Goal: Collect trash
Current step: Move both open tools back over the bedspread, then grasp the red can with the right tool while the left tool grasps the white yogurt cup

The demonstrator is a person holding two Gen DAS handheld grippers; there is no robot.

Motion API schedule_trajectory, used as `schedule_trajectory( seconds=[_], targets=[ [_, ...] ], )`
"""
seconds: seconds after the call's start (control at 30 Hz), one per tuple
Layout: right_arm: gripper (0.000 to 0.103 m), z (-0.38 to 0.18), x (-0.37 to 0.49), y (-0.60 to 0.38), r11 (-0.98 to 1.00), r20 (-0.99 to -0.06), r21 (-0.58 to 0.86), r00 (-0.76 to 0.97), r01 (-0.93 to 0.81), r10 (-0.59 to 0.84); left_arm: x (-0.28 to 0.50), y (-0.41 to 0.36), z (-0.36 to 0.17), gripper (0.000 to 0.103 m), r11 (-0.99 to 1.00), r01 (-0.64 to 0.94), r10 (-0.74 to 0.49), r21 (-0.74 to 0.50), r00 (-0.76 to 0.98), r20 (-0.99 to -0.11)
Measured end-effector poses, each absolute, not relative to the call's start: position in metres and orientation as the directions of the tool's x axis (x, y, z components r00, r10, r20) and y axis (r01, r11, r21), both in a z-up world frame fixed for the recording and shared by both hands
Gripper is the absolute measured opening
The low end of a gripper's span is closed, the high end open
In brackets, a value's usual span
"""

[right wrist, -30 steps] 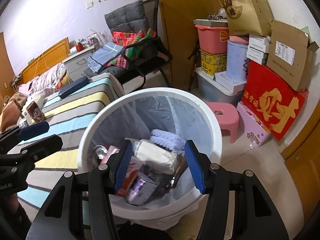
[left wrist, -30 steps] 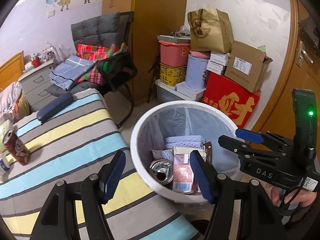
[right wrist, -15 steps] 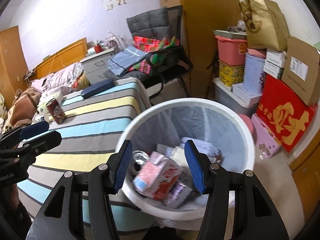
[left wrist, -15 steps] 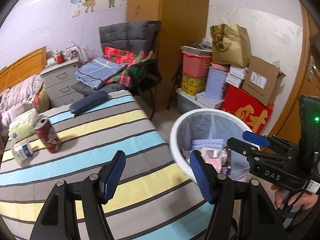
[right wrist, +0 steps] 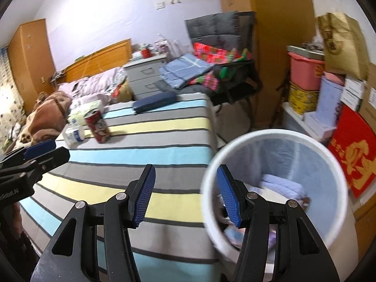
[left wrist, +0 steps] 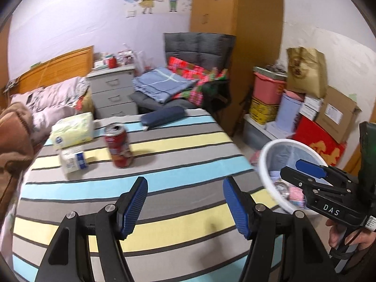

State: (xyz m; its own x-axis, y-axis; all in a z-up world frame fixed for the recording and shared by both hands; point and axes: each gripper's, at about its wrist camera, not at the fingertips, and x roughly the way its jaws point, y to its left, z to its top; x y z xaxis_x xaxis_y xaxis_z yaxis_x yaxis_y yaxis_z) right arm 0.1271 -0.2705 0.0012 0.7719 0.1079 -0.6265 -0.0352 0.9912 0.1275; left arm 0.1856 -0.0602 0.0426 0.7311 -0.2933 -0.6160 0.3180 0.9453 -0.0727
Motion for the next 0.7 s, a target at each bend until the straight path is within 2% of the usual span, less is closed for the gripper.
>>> schedule_trajectory(
  seconds=[0.43,0.7],
  targets=[
    [0.057,-0.010,0.168,-0.201,0.970,-0.648,0.152,0.723,-0.188,0.242,0.214,0.052,0.033,0.066,0.989,0.115,-0.145,-0.089,0.769,-0.623],
    [0.057,-0.017,0.195,-0.161,0.953,-0.654,0.141,0.697,-0.268,0.293,0.246,0.100,0.014,0.066,0.992,0.063,-0.119,-0.108,0.741,-0.661]
  ],
)
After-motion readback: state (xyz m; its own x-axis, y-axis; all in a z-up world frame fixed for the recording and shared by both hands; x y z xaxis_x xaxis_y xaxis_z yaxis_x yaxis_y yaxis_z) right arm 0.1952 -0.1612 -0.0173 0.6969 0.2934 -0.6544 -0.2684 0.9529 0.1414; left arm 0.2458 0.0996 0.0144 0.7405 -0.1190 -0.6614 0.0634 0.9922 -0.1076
